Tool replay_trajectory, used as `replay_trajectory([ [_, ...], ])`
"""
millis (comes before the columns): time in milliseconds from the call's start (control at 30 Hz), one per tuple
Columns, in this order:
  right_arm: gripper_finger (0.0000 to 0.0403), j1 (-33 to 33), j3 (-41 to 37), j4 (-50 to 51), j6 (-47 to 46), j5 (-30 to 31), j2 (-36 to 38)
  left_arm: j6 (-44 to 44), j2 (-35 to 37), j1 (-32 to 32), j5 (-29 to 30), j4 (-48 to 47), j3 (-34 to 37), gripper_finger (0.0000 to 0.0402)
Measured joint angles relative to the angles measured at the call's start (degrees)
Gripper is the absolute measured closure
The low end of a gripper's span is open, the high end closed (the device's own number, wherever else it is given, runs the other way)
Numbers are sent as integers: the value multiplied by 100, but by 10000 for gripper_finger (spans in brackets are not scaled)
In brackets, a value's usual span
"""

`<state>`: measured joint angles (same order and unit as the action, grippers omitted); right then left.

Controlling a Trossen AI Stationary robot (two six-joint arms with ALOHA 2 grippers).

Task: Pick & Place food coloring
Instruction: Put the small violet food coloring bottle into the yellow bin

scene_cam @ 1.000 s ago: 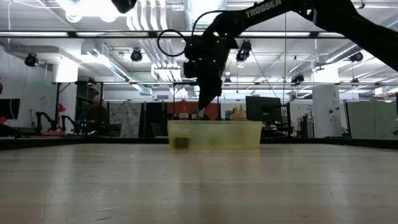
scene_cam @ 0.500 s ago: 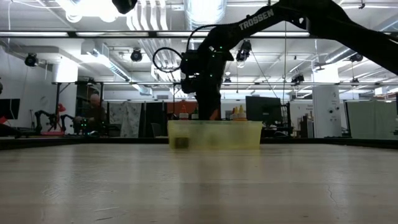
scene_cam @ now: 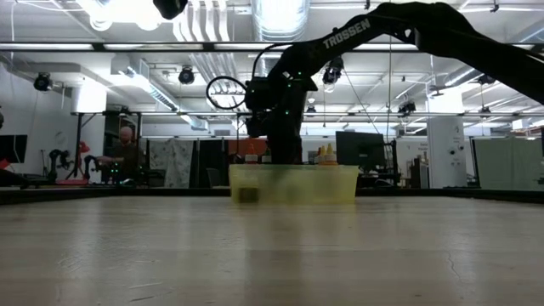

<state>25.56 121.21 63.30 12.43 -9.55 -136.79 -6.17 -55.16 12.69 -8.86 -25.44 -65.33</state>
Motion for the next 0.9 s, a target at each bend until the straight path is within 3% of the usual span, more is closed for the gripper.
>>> replay_trajectory([
  [133,344,-4,-59,-111,-26,265,0,7,0,0,0,1,1,401],
  [900,333,-6,-271,-311,-29,373,2,-3,0,0,0,17,1,401],
])
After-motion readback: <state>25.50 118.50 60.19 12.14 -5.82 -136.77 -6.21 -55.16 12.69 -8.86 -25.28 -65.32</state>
